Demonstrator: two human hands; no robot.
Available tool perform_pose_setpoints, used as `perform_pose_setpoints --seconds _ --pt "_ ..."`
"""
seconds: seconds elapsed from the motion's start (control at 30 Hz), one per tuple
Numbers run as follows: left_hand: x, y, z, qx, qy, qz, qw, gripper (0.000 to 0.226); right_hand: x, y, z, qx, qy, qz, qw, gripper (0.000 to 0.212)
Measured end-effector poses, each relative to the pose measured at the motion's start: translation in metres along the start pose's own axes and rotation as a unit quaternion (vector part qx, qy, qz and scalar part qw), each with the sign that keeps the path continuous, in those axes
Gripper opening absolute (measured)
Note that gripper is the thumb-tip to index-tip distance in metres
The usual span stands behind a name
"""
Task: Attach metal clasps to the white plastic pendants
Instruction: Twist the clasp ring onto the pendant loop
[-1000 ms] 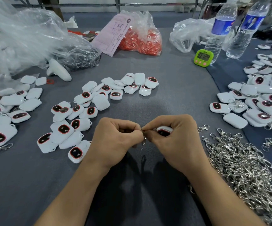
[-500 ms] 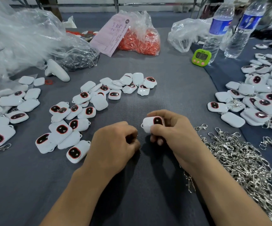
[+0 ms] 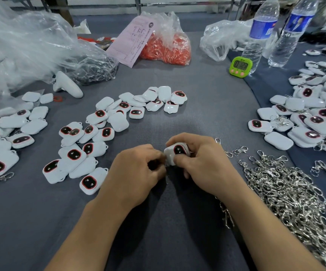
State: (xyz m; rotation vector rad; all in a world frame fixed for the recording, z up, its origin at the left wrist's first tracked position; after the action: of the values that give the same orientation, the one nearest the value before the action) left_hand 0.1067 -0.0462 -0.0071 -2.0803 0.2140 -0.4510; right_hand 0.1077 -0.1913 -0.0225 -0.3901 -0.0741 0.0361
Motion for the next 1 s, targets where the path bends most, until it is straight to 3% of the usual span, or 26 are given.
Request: perform_pose_setpoints --seconds 0.37,0.57,0.73,0.9,1.0 --pt "-0.003 -0.004 0.002 0.005 -0.015 -0.02 1.0 0.003 0.0 0.003 0.002 -0.023 0.006 0.022 0.999 0.024" --pt "-0.004 -0.011 0.002 -0.01 -0.027 -0.071 0.997 0.007 -0.002 0.006 -0.011 0.115 0.075 -0.001 0.991 0.027" --pt "-0.004 -0.019 0.004 -0.113 -0.037 -0.104 0.987 0.021 -0.002 0.003 -0.016 0.294 0.138 -0.005 0.946 0.023" --pt "0.002 -0.009 0.012 -0.224 -0.07 -0.049 0.971 0.006 -0.007 0.007 -0.016 0.369 0.18 0.031 0.911 0.023" --pt "0.003 -0.001 0.017 -0.261 -0.094 -0.014 0.961 0.015 -0.008 0.006 -0.011 0.362 0.158 0.039 0.918 0.025"
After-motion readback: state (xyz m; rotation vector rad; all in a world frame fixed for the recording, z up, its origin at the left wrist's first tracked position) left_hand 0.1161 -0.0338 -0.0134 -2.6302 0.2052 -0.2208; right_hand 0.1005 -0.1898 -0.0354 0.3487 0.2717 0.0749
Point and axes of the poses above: each hand's wrist, its own x-axis towards the middle knuckle, its own y-axis out of the palm, z = x × y, the point moved 9 cm from there along x, towards the middle knuckle, and after that the axes turned 6 degrees about x, right-handed, at the moved point
